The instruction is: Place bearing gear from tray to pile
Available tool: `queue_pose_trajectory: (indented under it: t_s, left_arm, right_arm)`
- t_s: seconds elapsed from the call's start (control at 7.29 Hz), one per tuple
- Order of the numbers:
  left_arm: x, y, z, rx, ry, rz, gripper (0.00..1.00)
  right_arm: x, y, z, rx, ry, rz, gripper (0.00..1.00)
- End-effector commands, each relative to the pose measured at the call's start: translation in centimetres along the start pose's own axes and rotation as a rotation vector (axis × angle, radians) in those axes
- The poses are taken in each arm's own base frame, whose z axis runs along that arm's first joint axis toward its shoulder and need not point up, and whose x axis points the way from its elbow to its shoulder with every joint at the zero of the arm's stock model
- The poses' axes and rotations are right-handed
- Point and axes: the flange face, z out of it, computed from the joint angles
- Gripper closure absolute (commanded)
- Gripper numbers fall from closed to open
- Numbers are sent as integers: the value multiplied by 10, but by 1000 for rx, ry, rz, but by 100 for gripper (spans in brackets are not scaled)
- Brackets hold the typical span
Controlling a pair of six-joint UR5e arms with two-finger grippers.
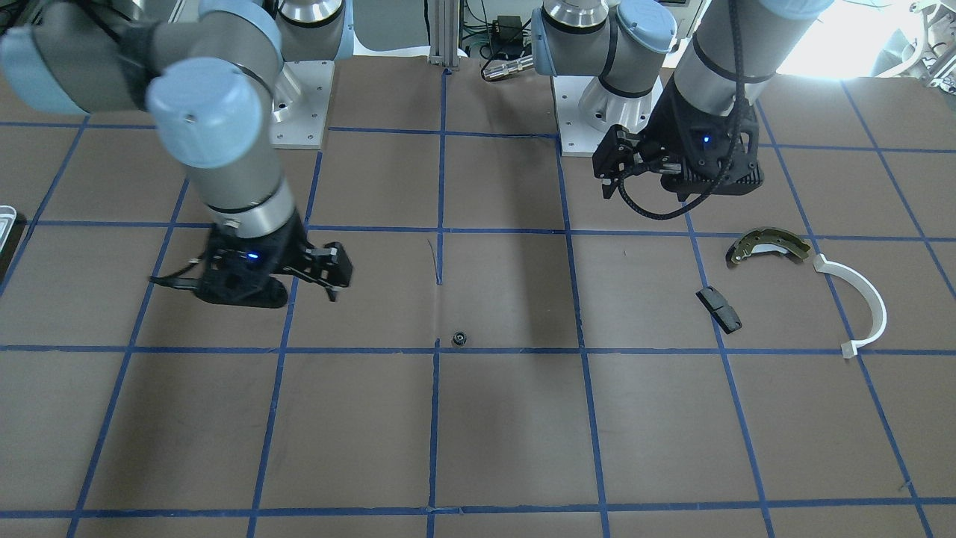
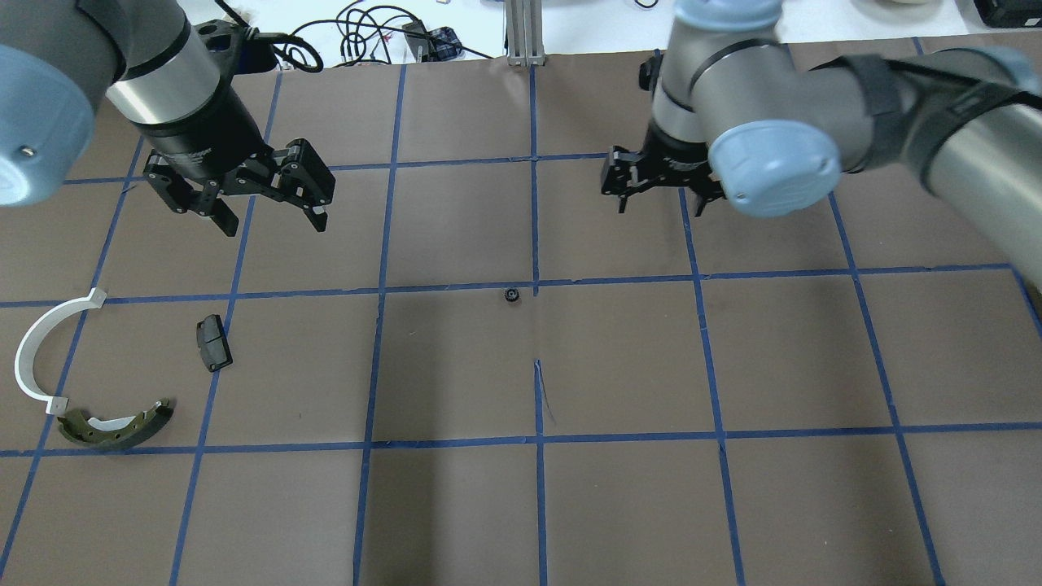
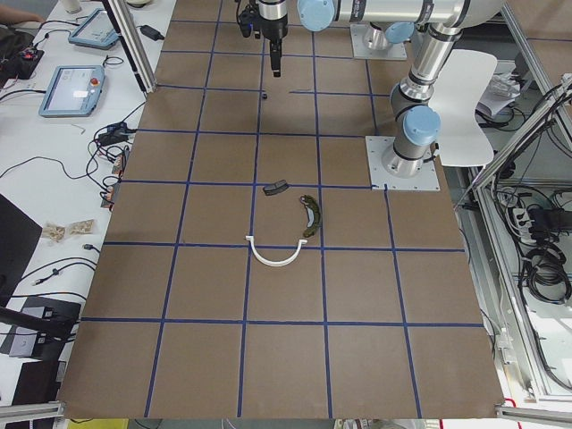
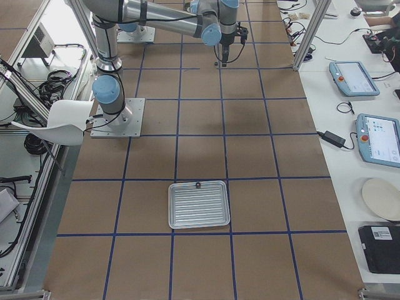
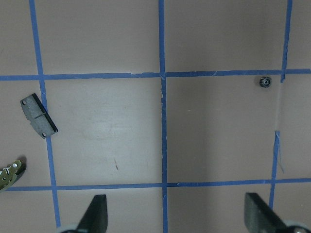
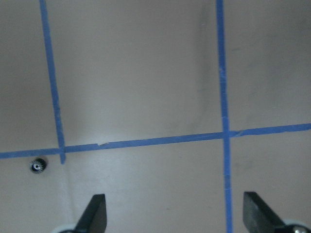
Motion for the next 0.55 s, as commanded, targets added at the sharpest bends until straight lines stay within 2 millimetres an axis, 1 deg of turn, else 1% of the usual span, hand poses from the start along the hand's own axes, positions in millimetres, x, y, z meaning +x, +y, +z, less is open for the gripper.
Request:
queue_pose_trajectory:
  t_s: [0.0, 0.14, 0.27, 0.41]
  left_arm:
    - [29, -22, 56, -30, 2, -30, 0]
    - [64, -33, 78, 7, -2, -5, 0]
    - [94, -45, 109, 0, -6, -57, 0]
    - [122, -68, 142, 51, 52, -49, 0]
  right_arm:
    - [152, 6, -48, -26, 41, -111, 0]
    - [225, 14, -53, -58, 38, -152, 0]
    - [302, 25, -49, -78, 13, -258, 0]
    - [374, 43, -41, -81, -15, -379, 0]
